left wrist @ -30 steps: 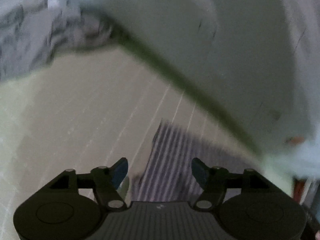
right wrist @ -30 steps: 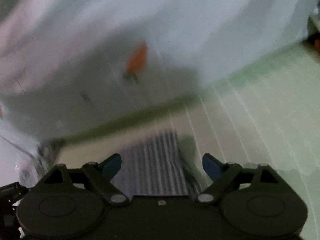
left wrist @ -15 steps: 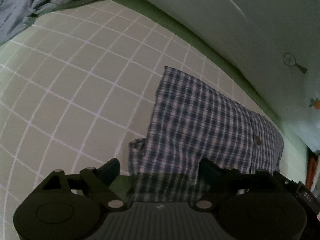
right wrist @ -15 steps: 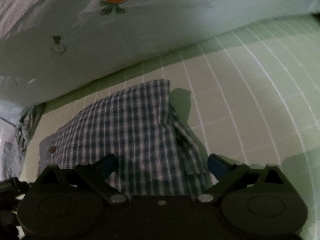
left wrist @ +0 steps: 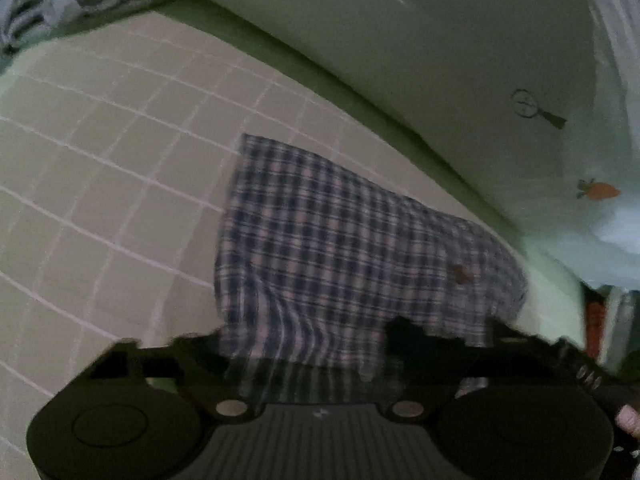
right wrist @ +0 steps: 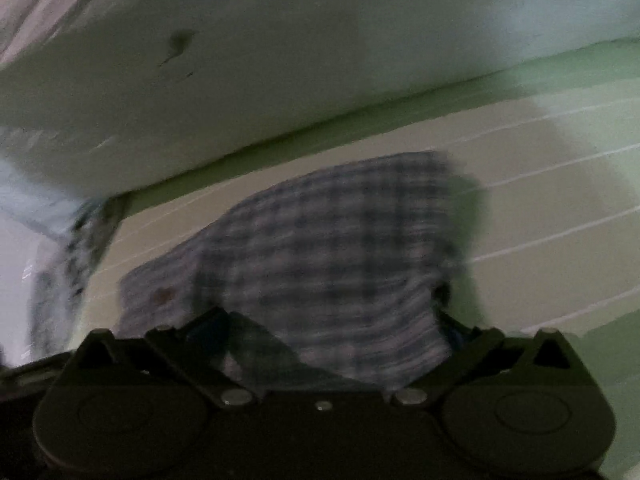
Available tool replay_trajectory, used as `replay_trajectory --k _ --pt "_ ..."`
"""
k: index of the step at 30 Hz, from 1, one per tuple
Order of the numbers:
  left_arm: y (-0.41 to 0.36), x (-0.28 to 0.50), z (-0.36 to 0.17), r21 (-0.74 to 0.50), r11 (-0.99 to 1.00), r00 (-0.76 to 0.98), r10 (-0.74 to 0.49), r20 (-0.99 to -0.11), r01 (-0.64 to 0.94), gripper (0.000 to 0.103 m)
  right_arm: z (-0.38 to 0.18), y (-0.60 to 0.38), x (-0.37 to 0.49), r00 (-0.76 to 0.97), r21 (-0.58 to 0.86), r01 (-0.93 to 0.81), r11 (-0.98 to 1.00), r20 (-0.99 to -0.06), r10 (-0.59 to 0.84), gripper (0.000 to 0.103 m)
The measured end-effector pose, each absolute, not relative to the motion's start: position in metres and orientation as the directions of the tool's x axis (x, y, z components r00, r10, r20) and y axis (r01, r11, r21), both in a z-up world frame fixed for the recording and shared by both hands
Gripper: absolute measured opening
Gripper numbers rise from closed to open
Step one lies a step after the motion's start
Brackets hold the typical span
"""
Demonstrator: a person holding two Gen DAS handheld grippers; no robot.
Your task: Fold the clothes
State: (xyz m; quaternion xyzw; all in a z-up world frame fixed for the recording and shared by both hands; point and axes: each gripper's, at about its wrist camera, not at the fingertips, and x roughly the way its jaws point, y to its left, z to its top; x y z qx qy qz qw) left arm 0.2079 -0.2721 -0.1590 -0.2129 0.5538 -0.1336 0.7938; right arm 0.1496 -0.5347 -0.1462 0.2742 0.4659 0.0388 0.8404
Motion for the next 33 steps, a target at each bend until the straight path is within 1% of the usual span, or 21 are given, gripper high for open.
replay_trajectory --k 1,2,3,4,5,6,7,12,15,20,26,33 --pt "-0.271 0.204 -0.160 -0.504 0.862 0.344 -0.461 -0.818 -0.044 0.055 -0.147 -0.526 0.150 0.553 0.528 0.166 0.833 -0.749 0.365 0.101" --pt "-0.269 0.200 -0.161 -0.518 0.853 0.337 -0.469 -0.816 -0.067 0.045 -0.148 -0.518 0.150 0.540 0.563 0.143 0.814 -0.734 0.413 0.095" --pt "-0.268 0.194 -0.160 -0.525 0.847 0.330 -0.474 -0.817 -0.084 0.040 -0.150 -0.512 0.151 0.523 0.604 0.138 0.785 -0.717 0.460 0.079" --pt "-0.266 0.187 -0.157 -0.521 0.849 0.325 -0.470 -0.821 -0.090 0.037 -0.151 -0.508 0.148 0.513 0.637 0.149 0.757 -0.704 0.491 0.067" --pt "-0.264 0.179 -0.153 -0.514 0.853 0.322 -0.463 -0.825 -0.091 0.034 -0.150 -0.504 0.142 0.507 0.662 0.163 0.732 -0.693 0.513 0.062" --pt "-0.261 0.170 -0.149 -0.506 0.858 0.317 -0.458 -0.831 -0.087 0.032 -0.146 -0.498 0.136 0.499 0.667 0.158 0.728 -0.690 0.524 0.056" --pt "-0.257 0.159 -0.144 -0.501 0.861 0.311 -0.455 -0.834 -0.084 0.031 -0.141 -0.492 0.129 0.490 0.662 0.141 0.737 -0.693 0.529 0.054" --pt "-0.231 0.115 -0.125 -0.534 0.841 0.315 -0.485 -0.816 -0.089 0.030 -0.114 -0.469 0.092 0.470 0.647 0.095 0.756 -0.699 0.539 0.053" --pt "-0.224 0.097 -0.112 -0.550 0.834 0.329 -0.506 -0.797 -0.049 0.030 -0.099 -0.459 0.060 0.499 0.650 0.095 0.754 -0.687 0.529 0.053" --pt "-0.222 0.074 -0.092 -0.572 0.818 0.329 -0.556 -0.763 0.056 0.030 -0.084 -0.452 0.023 0.572 0.637 0.120 0.761 -0.671 0.472 0.053" --pt "-0.248 0.059 -0.085 -0.581 0.793 0.252 -0.610 -0.751 0.185 0.030 -0.071 -0.463 -0.033 0.638 0.616 0.213 0.758 -0.675 0.369 0.053" --pt "-0.307 0.036 -0.079 -0.563 0.769 0.206 -0.630 -0.749 0.303 0.030 -0.071 -0.500 -0.088 0.686 0.633 0.314 0.707 -0.666 0.292 0.053"
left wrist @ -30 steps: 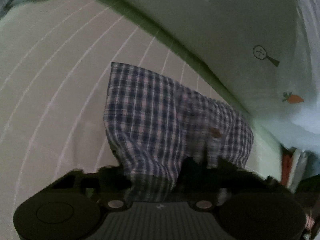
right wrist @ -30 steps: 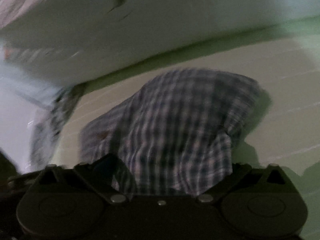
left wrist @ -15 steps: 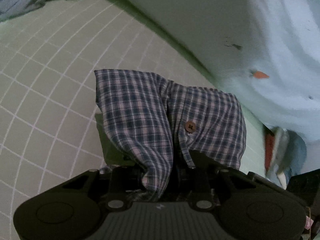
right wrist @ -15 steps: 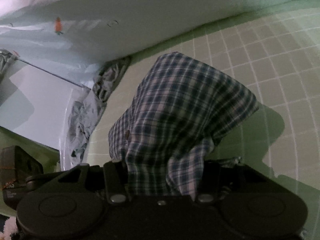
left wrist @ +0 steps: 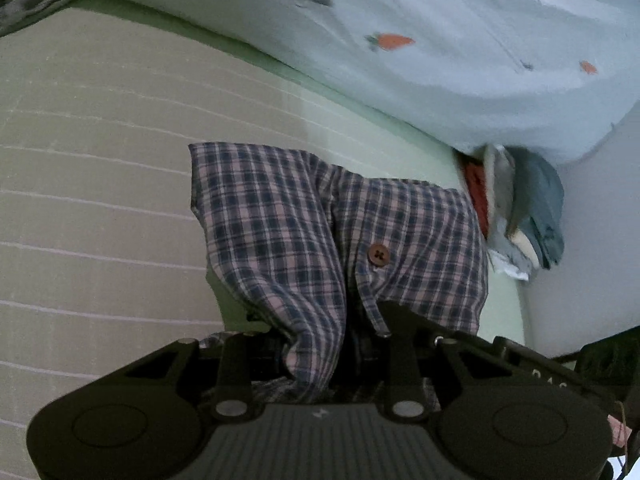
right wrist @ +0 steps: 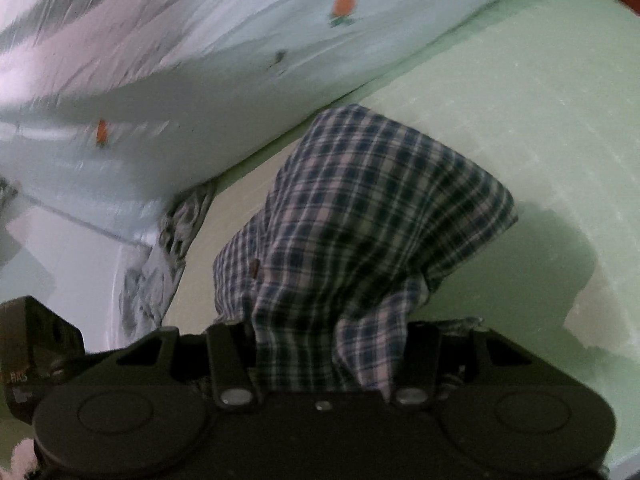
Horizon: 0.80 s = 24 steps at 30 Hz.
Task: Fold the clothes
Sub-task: 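Carry the folded shirt with both grippers toward the clothes stack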
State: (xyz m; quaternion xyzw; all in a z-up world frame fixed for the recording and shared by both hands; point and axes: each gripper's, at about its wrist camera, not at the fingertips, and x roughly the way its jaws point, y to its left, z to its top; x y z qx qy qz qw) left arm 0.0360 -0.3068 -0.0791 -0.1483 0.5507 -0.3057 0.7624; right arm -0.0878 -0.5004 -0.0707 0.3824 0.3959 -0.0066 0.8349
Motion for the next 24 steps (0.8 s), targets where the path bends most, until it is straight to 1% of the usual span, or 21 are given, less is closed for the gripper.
replay_trajectory --k 4,8,12,15,18,21,24 --pt "-0.353 0.012 -0.076 -0.540 0.770 0.217 -0.623 -0.752 0.341 0.030 -0.074 -0.539 -0.109 0.717 0.649 0.312 0.694 -0.640 0.276 0.053" --pt "-0.415 -0.016 -0.073 -0.519 0.780 0.255 -0.612 -0.748 0.349 0.030 -0.080 -0.603 -0.123 0.736 0.675 0.284 0.681 -0.609 0.296 0.053" --pt "-0.497 -0.046 -0.072 -0.521 0.788 0.274 -0.607 -0.746 0.329 0.030 -0.078 -0.687 -0.134 0.714 0.667 0.256 0.700 -0.619 0.328 0.053" --pt "-0.562 -0.056 -0.067 -0.538 0.768 0.288 -0.633 -0.718 0.346 0.030 -0.068 -0.756 -0.144 0.717 0.644 0.237 0.727 -0.621 0.317 0.053" --pt "-0.632 -0.055 -0.055 -0.572 0.736 0.273 -0.671 -0.690 0.363 0.030 -0.053 -0.828 -0.149 0.737 0.618 0.245 0.747 -0.619 0.271 0.053" --pt "-0.708 -0.050 -0.033 -0.571 0.685 0.265 -0.715 -0.648 0.453 0.030 -0.028 -0.899 -0.152 0.769 0.584 0.249 0.773 -0.604 0.209 0.053" --pt "-0.782 -0.037 -0.001 -0.558 0.620 0.265 -0.765 -0.587 0.552 0.031 0.001 -0.964 -0.147 0.808 0.546 0.245 0.801 -0.572 0.143 0.053"
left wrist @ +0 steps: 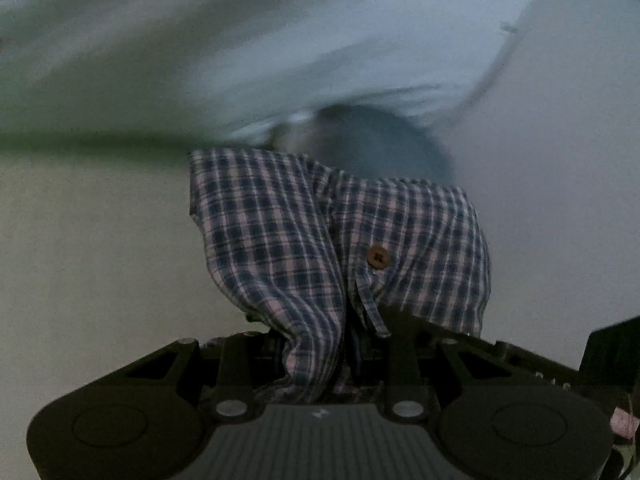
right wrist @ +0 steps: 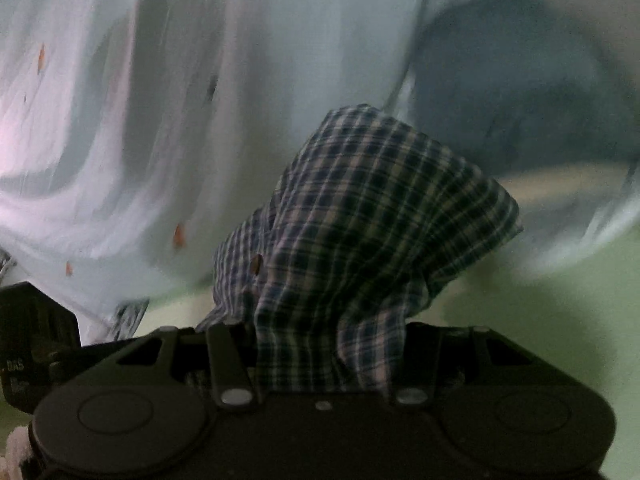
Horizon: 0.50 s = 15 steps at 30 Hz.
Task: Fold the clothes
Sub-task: 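Carry the folded shirt with both grippers toward the clothes stack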
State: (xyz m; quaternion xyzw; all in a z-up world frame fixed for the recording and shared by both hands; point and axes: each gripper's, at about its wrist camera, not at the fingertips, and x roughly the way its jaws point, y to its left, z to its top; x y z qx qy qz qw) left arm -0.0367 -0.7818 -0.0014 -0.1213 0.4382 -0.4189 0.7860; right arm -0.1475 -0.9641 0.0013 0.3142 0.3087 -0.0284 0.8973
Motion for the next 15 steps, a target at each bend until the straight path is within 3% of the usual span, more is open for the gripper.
replay_trajectory --k 6,8,10,12,15 --pt "-0.885 0.011 0.063 -0.522 0.514 0.305 -0.847 -0.435 0.681 0.035 0.067 -1.070 -0.119 0.901 0.479 0.231 0.847 -0.434 -0.001 0.056" --pt "-0.908 0.030 0.067 -0.487 0.538 0.348 -0.834 -0.429 0.688 0.062 0.068 -1.092 -0.104 0.897 0.431 0.302 0.851 -0.431 -0.100 0.076" --pt "-0.925 0.048 0.059 -0.438 0.612 0.412 -0.780 -0.471 0.658 0.082 0.061 -1.110 -0.088 0.869 0.367 0.400 0.840 -0.442 -0.222 0.093" --pt "-0.930 0.060 0.045 -0.401 0.668 0.433 -0.727 -0.533 0.627 0.082 0.051 -1.128 -0.073 0.825 0.309 0.498 0.810 -0.458 -0.333 0.093" --pt "-0.921 0.063 0.027 -0.380 0.690 0.426 -0.698 -0.576 0.616 0.088 0.017 -1.137 -0.067 0.752 0.315 0.600 0.736 -0.538 -0.382 0.093"
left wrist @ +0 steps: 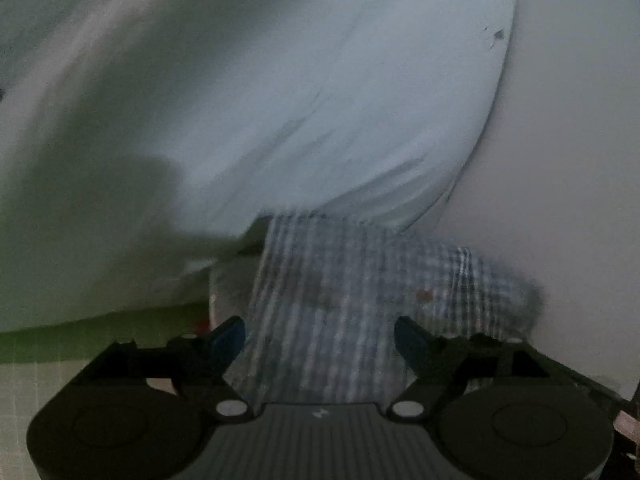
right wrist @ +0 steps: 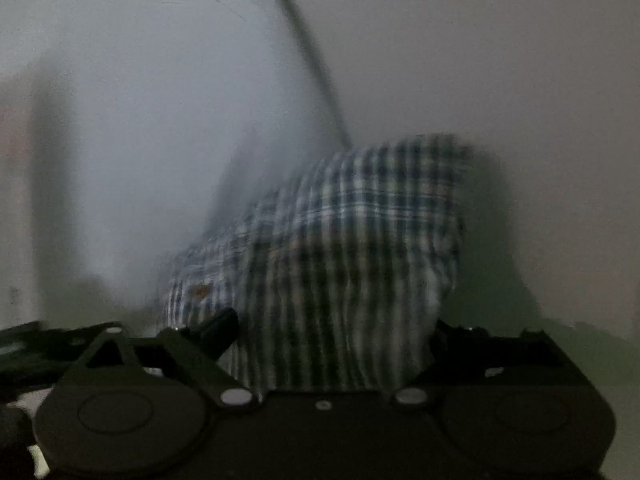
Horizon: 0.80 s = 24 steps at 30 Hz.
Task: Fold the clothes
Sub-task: 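Carry the folded shirt with both grippers toward the clothes stack, then lower the folded shirt onto the clothes stack and open both grippers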
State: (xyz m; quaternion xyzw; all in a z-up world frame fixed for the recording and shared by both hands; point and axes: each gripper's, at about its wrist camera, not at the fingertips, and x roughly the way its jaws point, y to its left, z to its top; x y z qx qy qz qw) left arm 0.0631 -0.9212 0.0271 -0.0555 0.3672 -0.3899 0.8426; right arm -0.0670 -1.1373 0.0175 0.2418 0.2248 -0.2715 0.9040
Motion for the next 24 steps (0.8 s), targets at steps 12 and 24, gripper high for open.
replay_trajectory --k 12,24 --pt "-0.856 0.010 0.029 -0.209 0.720 0.516 -0.640 -0.570 0.662 0.096 0.023 -1.063 -0.118 0.695 0.114 0.670 0.733 -0.442 -0.567 0.102" --pt "-0.810 -0.085 0.022 -0.160 0.679 0.497 -0.658 -0.566 0.717 0.103 0.026 -0.965 -0.209 0.690 0.072 0.640 0.765 -0.491 -0.532 0.102"
